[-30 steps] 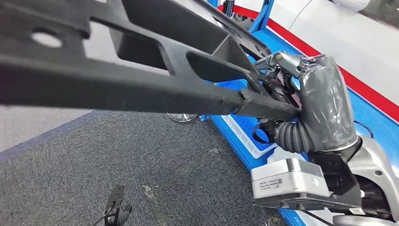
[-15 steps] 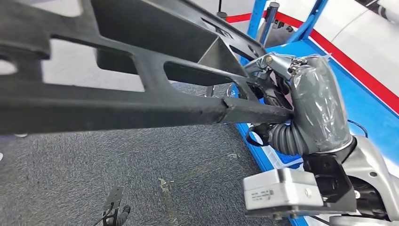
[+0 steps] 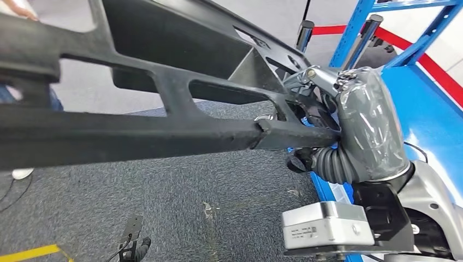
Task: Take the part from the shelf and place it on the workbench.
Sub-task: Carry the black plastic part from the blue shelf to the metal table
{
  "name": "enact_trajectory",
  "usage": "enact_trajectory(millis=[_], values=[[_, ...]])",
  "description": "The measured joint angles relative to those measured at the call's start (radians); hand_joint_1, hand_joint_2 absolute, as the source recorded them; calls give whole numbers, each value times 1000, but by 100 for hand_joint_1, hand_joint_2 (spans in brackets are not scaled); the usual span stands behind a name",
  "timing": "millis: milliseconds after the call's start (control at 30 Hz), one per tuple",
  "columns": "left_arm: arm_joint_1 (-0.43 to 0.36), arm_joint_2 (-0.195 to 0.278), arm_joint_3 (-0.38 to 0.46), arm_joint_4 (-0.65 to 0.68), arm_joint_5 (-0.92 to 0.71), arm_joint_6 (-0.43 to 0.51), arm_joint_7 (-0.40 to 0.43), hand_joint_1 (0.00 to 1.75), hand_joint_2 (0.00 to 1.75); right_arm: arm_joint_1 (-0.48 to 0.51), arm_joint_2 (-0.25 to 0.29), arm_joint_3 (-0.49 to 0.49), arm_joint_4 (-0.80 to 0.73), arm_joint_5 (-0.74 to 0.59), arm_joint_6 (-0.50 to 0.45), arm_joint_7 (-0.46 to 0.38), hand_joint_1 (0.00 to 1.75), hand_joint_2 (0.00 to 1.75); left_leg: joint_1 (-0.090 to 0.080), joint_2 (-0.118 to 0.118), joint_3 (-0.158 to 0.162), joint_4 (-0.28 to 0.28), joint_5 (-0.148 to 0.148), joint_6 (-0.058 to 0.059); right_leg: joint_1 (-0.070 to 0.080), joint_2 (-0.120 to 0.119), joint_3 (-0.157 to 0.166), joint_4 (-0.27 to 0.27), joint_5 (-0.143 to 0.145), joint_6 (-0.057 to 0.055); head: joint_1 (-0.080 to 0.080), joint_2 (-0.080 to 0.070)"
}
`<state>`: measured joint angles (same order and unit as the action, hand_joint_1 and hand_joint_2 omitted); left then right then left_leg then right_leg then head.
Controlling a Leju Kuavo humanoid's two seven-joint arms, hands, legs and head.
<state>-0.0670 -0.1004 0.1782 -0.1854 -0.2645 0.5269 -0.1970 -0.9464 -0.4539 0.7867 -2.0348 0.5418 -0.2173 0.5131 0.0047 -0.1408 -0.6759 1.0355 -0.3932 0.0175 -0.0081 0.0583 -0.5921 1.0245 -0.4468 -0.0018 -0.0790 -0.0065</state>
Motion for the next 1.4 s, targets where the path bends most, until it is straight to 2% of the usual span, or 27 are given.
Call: enact_trajectory(millis=[67,100,133,167,200,233,300,367,400,467,500,567,633,667,700,733,767,833,900,1000,1067,1167,1200,1233,1267,1333,1400], values=[[1,1,0,0,-2,1,2,0,175,-1,1,1,-2,1,1,0,171,175,-6,65,-24,52,-33,-10,-3,-31,13,-13,3,-8,-8,0],[-1,1,0,0,-4,1,3,0,175,-1,2,1,-3,1,2,0,171,175,-6,102,-49,108,-63,-15,-2,-47,18,-15,2,-11,-12,0],[-3,1,-1,0,-6,1,3,0,175,-2,2,3,-3,2,3,0,171,175,-2,121,-81,174,-93,-20,0,-64,20,-15,0,-14,-15,0],[-3,0,-1,0,-7,0,4,0,175,-2,2,4,-4,2,5,0,171,175,2,128,-109,231,-113,-24,0,-80,21,-14,-1,-14,-15,0],[-3,0,-1,0,-8,0,4,0,175,-1,2,7,-4,2,6,0,171,175,6,131,-123,261,-117,-28,0,-96,22,-14,-3,-14,-15,0],[-3,0,-2,0,-9,0,4,0,175,-1,2,9,-6,2,7,0,171,175,10,135,-118,252,-103,-32,0,-110,23,-13,-6,-12,-16,0],[-2,1,-2,0,-10,0,3,0,175,-1,3,10,-9,2,7,0,171,175,14,158,-54,136,-49,-35,-1,-136,26,-9,-13,-5,-17,0],[-4,2,-2,0,-11,0,2,0,175,-2,3,10,-10,2,8,0,171,175,7,192,6,29,-20,-27,3,-157,28,-3,-21,6,-19,0],[-4,2,-2,0,-11,0,1,0,175,-3,3,10,-11,2,8,0,171,175,3,199,17,7,-18,-19,6,-166,29,-1,-25,11,-20,0],[-3,2,-2,0,-11,0,-1,0,175,-3,5,11,-12,2,10,0,171,175,-2,179,16,3,-18,-2,7,-184,33,-3,-28,21,-21,0],[-1,2,-2,0,-12,-1,-1,0,175,-3,6,11,-12,3,11,0,171,175,-1,168,17,-1,-16,4,4,-178,34,-1,-33,27,-21,0],[-1,4,-2,0,-11,-3,-2,0,175,-3,6,11,-14,3,13,0,171,175,2,147,22,-8,-13,16,-3,-131,17,44,-65,34,-21,0],[-4,4,-2,0,-10,-9,-6,0,175,-1,6,12,-14,4,14,0,171,175,3,127,24,-10,-12,24,-5,-77,-44,167,-122,35,-21,0],[-5,4,-2,0,-9,-15,-8,0,175,2,6,12,-14,4,15,0,171,175,2,118,24,-10,-12,27,-4,-66,-80,233,-144,34,-21,0],[-5,4,-2,0,-6,-23,-11,0,175,5,6,12,-14,6,14,-1,171,175,1,108,24,-9,-13,29,-3,-61,-106,275,-150,34,-21,0],[-5,4,-2,0,-2,-31,-13,0,175,7,6,12,-14,9,13,-1,171,175,0,100,24,-8,-13,30,-3,-59,-117,281,-137,32,-21,0],[-4,4,-2,0,1,-38,-15,0,175,9,6,12,-15,14,12,-1,171,175,0,91,25,-7,-13,30,-3,-59,-108,248,-106,30,-21,0],[-3,4,-2,0,5,-45,-18,0,175,9,6,12,-15,24,11,-2,171,175,-1,76,25,-4,-14,28,-2,-50,-56,114,-33,24,-21,0],[-3,4,-2,0,8,-47,-21,0,175,9,6,12,-16,31,10,-2,171,175,-3,67,21,-1,-14,20,-1,-39,-18,23,-1,21,-22,0],[1,5,-2,0,10,-48,-23,0,175,9,7,12,-17,33,10,-2,171,175,-2,64,15,-3,-12,5,1,-41,-12,5,4,13,-23,0],[1,5,-2,0,10,-48,-24,0,175,8,8,12,-17,35,10,-2,171,175,-3,86,0,32,-38,-4,-4,-47,-7,-4,10,4,-28,0],[-3,4,-3,0,11,-48,-27,0,175,9,10,12,-17,39,11,-2,171,175,-1,123,-74,204,-126,-16,-3,-61,-4,-5,10,-4,-38,0],[-3,4,-3,0,12,-48,-27,0,175,9,10,12,-17,41,11,-2,171,175,1,127,-94,251,-141,-18,-2,-66,-4,-3,9,-5,-39,0],[-2,4,-3,0,12,-48,-27,0,175,10,10,12,-17,42,12,-2,171,175,3,129,-99,266,-138,-20,-2,-70,-4,-1,8,-5,-39,0],[-2,4,-3,0,13,-48,-27,0,175,10,10,12,-17,45,12,-2,171,175,4,131,-84,241,-118,-21,-2,-73,-4,1,6,-5,-40,0],[-2,4,-3,0,13,-49,-29,0,175,10,10,12,-18,48,13,-2,171,175,7,138,-15,116,-65,-21,-3,-77,-4,6,1,0,-40,0],[-3,4,-3,0,13,-49,-31,0,175,10,10,12,-19,50,14,-2,171,175,4,143,35,23,-44,-13,0,-78,-6,10,-3,9,-41,0]])
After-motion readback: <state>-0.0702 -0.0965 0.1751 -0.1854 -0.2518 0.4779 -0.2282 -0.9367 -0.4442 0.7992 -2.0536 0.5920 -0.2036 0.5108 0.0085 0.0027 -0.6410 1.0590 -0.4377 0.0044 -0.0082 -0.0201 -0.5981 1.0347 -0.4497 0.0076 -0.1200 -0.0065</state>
